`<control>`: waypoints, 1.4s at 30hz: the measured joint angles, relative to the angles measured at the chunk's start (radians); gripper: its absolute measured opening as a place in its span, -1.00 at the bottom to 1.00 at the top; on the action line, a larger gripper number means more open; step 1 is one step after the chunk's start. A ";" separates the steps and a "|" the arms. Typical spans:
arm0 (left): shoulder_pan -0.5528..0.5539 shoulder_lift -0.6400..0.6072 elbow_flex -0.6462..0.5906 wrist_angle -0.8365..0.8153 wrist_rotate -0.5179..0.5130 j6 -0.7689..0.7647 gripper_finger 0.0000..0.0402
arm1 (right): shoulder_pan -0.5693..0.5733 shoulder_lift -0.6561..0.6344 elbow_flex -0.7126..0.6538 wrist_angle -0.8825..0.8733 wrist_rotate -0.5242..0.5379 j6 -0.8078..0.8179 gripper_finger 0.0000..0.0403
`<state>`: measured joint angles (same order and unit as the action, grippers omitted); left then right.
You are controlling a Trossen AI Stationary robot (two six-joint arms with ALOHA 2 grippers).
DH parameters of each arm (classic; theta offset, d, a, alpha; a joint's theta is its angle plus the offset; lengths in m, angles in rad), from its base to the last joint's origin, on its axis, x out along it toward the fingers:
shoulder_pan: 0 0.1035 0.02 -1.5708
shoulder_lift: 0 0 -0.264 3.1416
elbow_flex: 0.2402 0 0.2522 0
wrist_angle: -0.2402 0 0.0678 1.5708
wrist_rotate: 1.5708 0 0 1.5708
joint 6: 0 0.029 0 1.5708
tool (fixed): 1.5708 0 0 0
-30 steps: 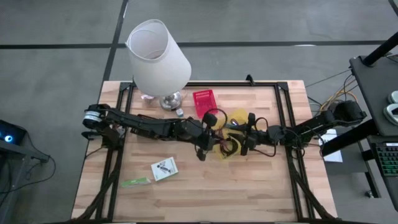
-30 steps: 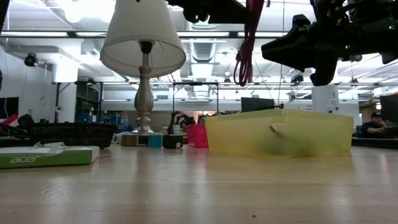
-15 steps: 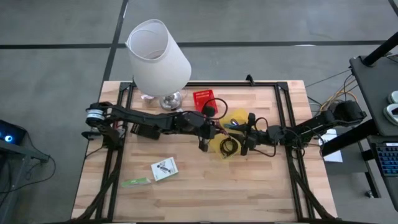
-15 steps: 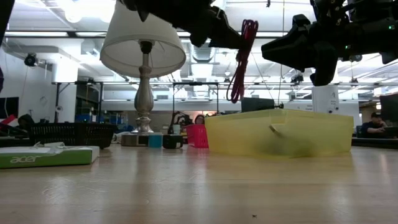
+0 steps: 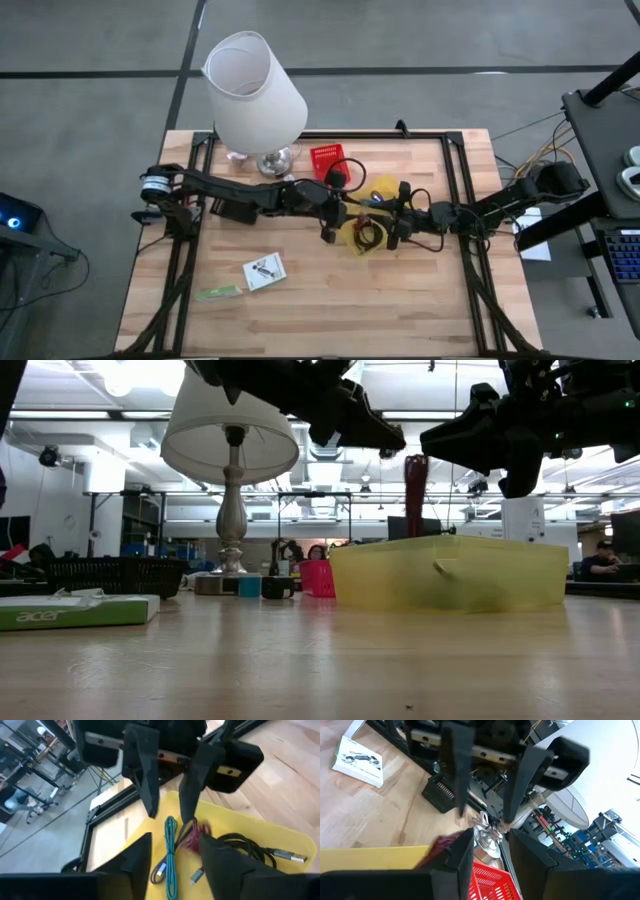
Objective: Pick and place items into bin
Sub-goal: Put the red charger cable into the yellow bin
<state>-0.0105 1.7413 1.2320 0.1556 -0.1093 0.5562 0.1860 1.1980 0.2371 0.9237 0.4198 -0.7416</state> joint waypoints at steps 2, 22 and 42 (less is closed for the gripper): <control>0.000 0.008 0.000 -0.009 0.000 -0.001 -0.11 | 0.000 0.000 0.000 0.000 0.000 0.000 -0.45; -0.012 -0.100 0.000 -0.408 -0.066 -0.323 0.15 | 0.000 0.000 0.000 -0.002 0.000 -0.004 -0.45; -0.048 -0.119 -0.002 -0.788 -0.035 -0.762 0.15 | 0.000 0.000 0.000 -0.003 0.000 -0.002 -0.45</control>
<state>-0.0590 1.6226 1.2301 -0.6324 -0.1446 -0.2057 0.1860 1.1980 0.2371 0.9206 0.4202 -0.7437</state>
